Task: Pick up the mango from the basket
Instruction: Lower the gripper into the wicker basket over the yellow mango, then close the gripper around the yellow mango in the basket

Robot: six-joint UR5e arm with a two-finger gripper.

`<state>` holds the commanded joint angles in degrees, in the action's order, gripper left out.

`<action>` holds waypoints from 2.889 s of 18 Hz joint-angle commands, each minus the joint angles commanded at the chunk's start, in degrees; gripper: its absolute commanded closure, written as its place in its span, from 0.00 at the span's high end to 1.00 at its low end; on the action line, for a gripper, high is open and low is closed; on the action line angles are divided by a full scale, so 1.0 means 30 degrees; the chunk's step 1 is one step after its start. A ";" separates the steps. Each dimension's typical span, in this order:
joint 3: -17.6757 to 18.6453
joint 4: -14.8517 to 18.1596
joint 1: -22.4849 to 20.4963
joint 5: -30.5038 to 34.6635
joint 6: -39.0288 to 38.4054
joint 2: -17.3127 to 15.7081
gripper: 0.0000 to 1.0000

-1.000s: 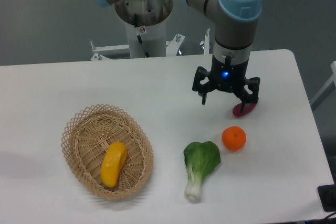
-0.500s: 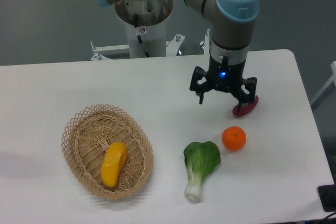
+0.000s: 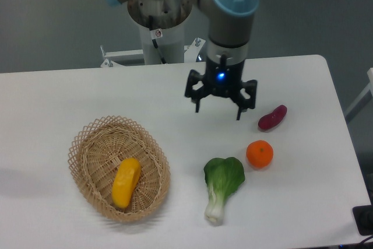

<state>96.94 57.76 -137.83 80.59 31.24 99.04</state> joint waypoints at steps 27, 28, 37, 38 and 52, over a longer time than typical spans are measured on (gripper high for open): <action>-0.0234 -0.4340 0.6041 0.2080 -0.4115 0.6506 1.00; -0.0263 -0.4311 0.6070 0.2080 -0.4144 0.6565 1.00; -0.0410 -0.4721 0.6393 0.2725 -0.4261 0.7092 0.83; -0.0410 -0.4750 0.6422 0.2725 -0.4261 0.7151 0.81; -0.0380 -0.4750 0.6422 0.2813 -0.4144 0.7005 0.38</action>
<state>95.80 43.51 -118.56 89.03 18.81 120.06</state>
